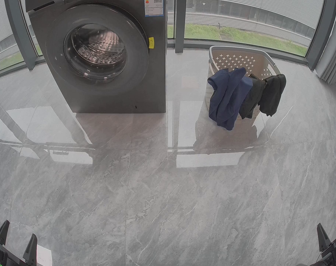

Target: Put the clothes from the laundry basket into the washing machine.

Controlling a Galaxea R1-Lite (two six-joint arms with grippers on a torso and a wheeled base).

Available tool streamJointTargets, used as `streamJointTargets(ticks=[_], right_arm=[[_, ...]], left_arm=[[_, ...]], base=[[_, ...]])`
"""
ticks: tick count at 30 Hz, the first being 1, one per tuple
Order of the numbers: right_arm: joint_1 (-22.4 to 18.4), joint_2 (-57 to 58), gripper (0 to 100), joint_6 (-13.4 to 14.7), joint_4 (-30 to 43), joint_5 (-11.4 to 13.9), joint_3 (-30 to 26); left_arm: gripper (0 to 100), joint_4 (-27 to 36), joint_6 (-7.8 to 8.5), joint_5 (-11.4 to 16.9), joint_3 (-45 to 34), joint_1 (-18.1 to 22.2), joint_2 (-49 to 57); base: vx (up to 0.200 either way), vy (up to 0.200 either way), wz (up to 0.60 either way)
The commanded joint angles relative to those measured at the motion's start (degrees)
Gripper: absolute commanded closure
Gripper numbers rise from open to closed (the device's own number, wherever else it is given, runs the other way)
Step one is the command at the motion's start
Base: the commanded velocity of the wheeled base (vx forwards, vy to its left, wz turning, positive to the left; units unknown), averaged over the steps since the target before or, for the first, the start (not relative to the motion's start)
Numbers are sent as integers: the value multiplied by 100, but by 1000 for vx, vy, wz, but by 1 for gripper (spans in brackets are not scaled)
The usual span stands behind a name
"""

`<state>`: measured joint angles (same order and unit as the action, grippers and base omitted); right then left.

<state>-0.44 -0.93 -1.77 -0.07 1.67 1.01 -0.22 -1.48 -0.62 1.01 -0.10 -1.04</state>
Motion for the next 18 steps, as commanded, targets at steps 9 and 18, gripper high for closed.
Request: streamJointTargets(ticks=[9, 18], right_arm=[[0, 93, 0, 106, -1, -26, -101], [0, 93, 0, 142, 7, -26, -101]], left_arm=[[0, -4, -63, -8, -101, 1, 68], [0, -4, -72, -8, -101, 1, 60]], base=[[0, 0, 0], [22, 0, 0]])
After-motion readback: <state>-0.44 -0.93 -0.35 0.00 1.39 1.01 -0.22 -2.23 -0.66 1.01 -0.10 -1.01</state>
